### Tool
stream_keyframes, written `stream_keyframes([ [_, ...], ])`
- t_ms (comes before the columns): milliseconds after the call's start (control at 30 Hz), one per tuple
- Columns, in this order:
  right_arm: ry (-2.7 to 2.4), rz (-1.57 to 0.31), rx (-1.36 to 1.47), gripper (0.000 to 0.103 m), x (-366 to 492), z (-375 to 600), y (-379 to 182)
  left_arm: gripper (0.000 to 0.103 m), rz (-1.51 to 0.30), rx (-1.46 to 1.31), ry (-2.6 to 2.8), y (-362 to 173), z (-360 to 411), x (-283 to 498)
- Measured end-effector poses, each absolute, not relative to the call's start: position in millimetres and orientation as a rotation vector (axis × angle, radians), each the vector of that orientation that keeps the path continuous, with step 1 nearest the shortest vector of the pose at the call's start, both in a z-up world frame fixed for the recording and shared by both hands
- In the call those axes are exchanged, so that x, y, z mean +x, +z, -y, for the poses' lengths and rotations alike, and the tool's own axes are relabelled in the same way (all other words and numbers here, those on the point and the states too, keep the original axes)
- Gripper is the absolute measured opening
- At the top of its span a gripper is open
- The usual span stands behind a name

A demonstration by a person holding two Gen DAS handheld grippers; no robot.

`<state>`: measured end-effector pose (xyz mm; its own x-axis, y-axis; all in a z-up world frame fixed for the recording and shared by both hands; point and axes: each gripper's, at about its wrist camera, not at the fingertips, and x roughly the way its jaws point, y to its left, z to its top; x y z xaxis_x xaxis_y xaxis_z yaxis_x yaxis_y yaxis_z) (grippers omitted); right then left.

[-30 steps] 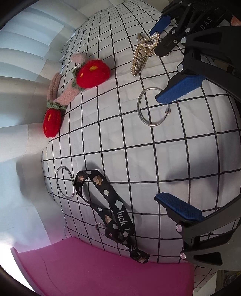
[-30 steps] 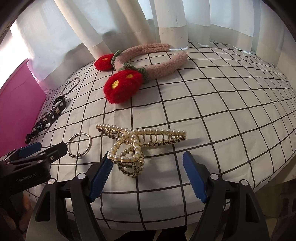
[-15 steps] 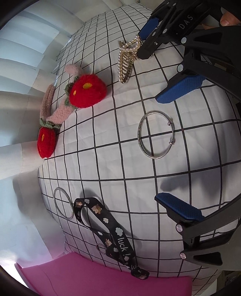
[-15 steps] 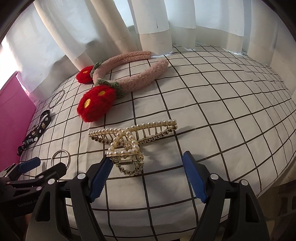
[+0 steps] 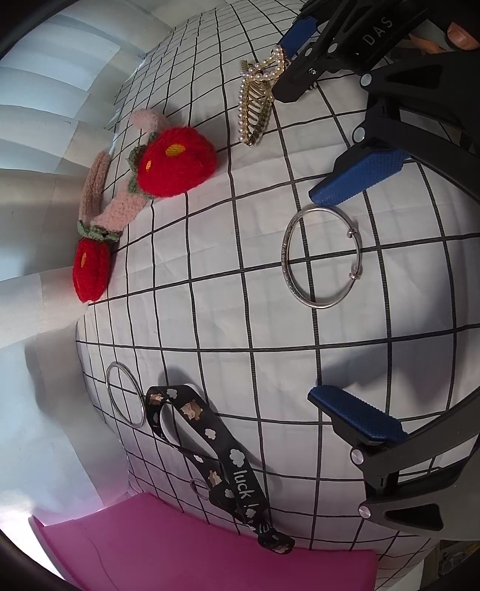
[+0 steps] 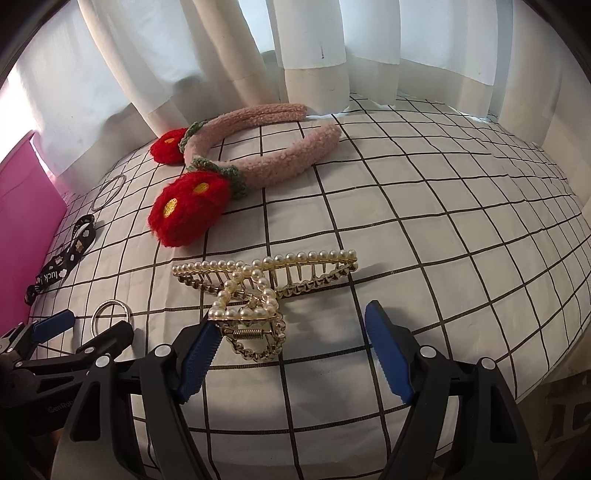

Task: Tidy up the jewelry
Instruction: 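Grasp the silver bangle with the left tool while the right tool grasps the pearl clip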

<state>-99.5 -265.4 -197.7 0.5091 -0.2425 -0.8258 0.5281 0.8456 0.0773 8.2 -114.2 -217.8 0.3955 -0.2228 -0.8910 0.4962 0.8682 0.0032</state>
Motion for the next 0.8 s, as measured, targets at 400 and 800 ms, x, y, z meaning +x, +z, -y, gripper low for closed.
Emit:
stream_keyframes([
  [400, -0.479, -0.926, 0.266, 0.073, -94.7, 261.3, -199.3, 0.098, -1.024, 0.255, -0.434, -217.6, 114.0, 4.1],
  [800, -0.462, -0.916, 0.236, 0.031, -93.4, 256.8, -196.6, 0.067, -0.970, 0.235, -0.424, -210.7, 104.8, -4.8],
])
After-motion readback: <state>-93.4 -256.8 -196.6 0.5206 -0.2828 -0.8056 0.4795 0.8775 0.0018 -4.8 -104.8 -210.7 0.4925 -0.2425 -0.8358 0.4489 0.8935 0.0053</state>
